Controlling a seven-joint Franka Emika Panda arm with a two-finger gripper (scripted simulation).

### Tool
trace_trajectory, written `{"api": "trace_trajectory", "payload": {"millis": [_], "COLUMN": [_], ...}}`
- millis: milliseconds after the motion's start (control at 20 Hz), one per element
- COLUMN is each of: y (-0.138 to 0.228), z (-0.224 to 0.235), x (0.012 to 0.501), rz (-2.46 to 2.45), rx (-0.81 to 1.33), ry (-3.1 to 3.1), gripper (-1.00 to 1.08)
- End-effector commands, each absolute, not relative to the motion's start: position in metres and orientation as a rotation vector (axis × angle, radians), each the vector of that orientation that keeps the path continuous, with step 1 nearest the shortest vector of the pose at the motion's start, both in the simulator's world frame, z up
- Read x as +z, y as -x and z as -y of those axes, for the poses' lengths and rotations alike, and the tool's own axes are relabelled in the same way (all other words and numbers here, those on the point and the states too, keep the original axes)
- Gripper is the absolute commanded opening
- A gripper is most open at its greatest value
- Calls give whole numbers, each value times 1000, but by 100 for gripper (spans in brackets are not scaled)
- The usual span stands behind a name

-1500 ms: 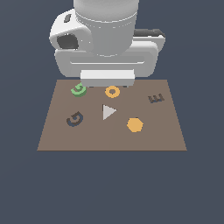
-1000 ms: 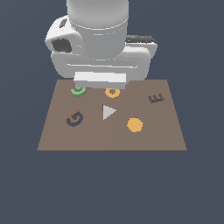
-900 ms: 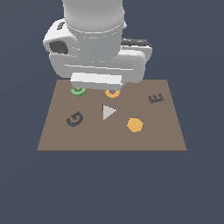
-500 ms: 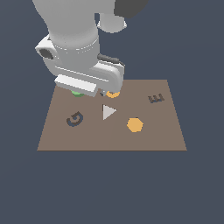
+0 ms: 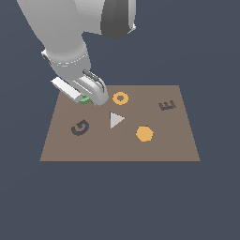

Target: Insert a designated object into the corresponding slot on a board.

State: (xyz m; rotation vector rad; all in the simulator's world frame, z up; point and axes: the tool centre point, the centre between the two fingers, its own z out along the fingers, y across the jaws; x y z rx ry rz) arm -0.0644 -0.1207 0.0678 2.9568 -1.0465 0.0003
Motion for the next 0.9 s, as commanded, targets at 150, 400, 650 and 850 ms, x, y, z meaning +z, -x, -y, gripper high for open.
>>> {"api": "trace_trajectory", "payload": {"millis": [150, 400, 650, 850], "y": [80, 84, 83, 82], "z": [131, 133, 132, 132], "x": [52, 48, 49, 44], "rz": [1207, 1243, 1227, 1226], "rx": [1, 0, -1, 0], "ry": [-2898, -2885, -2892, -2892], "gripper": [100, 100, 100, 100]}}
